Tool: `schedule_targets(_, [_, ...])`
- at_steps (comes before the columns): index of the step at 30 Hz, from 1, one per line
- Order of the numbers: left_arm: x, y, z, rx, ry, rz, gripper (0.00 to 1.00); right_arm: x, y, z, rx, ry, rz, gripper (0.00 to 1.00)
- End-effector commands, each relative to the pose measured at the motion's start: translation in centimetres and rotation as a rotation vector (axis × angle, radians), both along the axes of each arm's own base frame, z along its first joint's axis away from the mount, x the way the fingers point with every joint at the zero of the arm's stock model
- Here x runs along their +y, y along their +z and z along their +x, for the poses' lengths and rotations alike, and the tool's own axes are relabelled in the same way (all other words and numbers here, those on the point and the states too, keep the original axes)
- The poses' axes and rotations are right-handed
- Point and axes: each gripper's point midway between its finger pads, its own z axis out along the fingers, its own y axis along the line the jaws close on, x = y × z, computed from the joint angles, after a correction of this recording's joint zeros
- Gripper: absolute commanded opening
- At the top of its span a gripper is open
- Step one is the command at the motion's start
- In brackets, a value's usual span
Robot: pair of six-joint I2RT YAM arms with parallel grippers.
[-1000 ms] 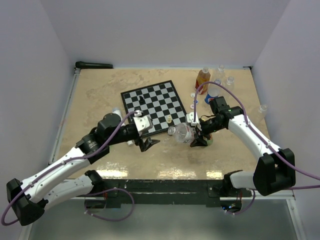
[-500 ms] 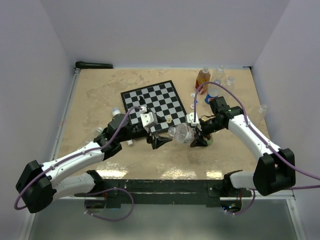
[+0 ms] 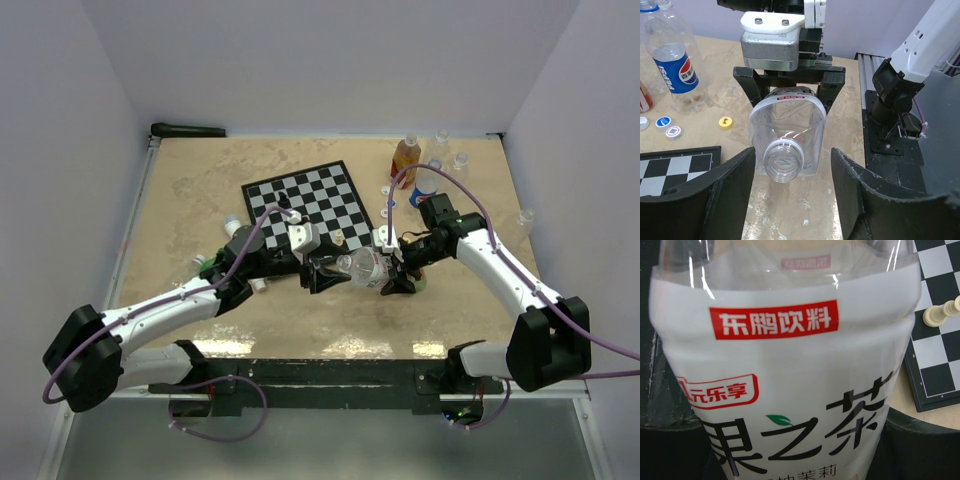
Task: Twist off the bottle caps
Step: Place the plastic bottle at the center of the board.
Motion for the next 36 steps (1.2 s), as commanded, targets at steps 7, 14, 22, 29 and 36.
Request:
schedule_targets(7, [-0.9, 1.1, -0.1, -0.031, -0.055, -0.031, 0.43, 0.3, 0.3, -0.4, 0.0, 0.019, 0.021, 0.18])
schedule_targets(14, [-1.1, 1.0, 0.0, -0.017, -0.055, -0.022, 0.18, 0.3, 0.4, -0.3, 0.0, 0.019, 0.021, 0.19])
schedule_targets(22, [-0.4, 1.7, 0.4, 0.02, -0.01, 0.06, 0.0, 0.7, 1.3, -1.1, 0.006, 0.054, 0.055, 0.98])
schedule_targets(29, [3.6, 0.6, 1.0, 0.131, 0.13, 0.273, 0.0, 0.9, 3.1, -1.0, -0.029, 0.045, 0.093, 0.98])
schedule_targets(36, [8.1, 3.3, 1.9, 0.088, 0.312, 0.345, 0.0, 0.8, 3.5, -0.6, -0.048, 0.021, 0.095, 0.98])
